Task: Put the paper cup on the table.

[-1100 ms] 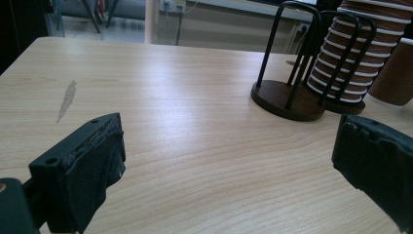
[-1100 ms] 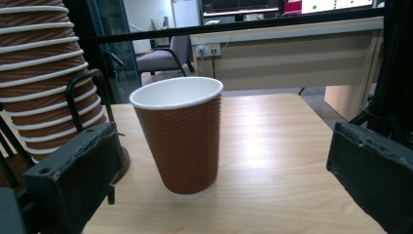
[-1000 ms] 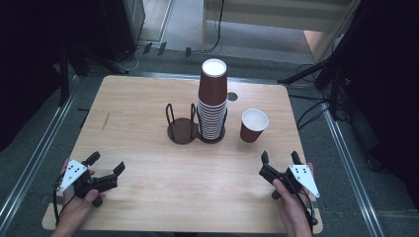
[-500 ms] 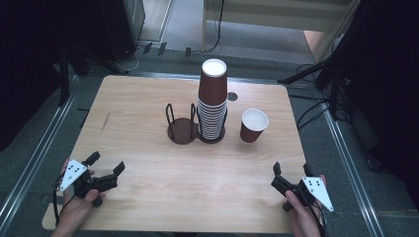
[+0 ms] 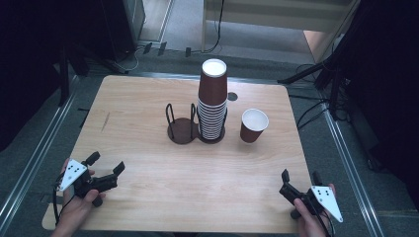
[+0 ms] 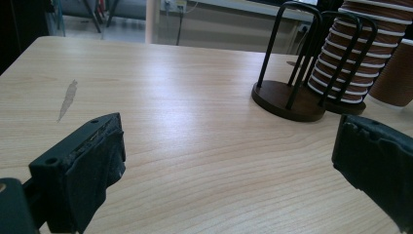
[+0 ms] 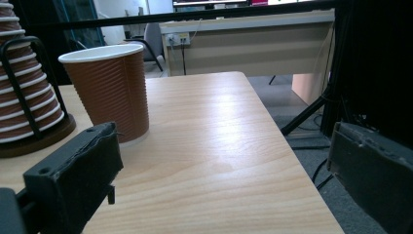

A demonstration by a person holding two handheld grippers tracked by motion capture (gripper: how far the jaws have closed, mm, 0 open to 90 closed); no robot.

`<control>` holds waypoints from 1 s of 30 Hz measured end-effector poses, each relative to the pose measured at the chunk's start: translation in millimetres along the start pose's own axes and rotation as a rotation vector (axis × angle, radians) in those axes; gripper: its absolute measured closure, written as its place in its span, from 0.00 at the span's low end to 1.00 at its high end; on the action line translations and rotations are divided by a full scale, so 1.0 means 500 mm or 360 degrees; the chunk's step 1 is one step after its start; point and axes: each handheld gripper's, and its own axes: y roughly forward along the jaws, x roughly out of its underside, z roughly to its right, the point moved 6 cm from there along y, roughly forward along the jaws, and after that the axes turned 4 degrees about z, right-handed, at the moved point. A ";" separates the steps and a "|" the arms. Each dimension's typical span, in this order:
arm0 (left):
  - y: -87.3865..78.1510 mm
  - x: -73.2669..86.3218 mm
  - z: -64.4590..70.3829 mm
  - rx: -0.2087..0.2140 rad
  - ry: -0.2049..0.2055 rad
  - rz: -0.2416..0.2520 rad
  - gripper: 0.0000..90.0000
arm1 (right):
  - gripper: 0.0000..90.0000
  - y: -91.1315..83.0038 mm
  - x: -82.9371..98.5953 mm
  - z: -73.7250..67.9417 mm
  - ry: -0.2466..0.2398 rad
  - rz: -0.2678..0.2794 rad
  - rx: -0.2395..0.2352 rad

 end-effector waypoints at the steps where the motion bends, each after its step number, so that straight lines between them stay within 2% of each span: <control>1: 0.000 0.000 0.000 0.0001 -0.0001 0.0001 0.00 | 0.00 -0.003 0.001 0.001 -0.0012 0.0000 -0.0003; 8: 0.000 0.000 0.000 -0.0002 0.0003 0.0003 0.00 | 0.00 -0.016 0.006 0.013 -0.0053 0.0000 0.0007; 12: 0.000 0.000 0.000 -0.0004 -0.0001 0.0002 0.00 | 0.00 -0.021 0.008 0.014 -0.0036 -0.0010 0.0010; 15: 0.000 0.000 0.000 -0.0007 -0.0008 0.0003 0.00 | 0.00 -0.021 0.009 0.013 -0.0085 -0.0010 0.0018; 20: 0.000 0.000 -0.001 -0.0010 -0.0012 0.0005 0.00 | 0.00 -0.022 0.011 0.012 -0.0091 -0.0007 0.0029; 26: 0.000 0.000 -0.002 -0.0013 -0.0014 -0.0002 0.00 | 0.00 -0.020 0.012 0.005 -0.0176 0.0003 0.0053; 30: 0.001 0.000 -0.003 -0.0008 -0.0025 -0.0003 0.00 | 0.00 -0.019 0.012 0.006 -0.0154 -0.0002 0.0059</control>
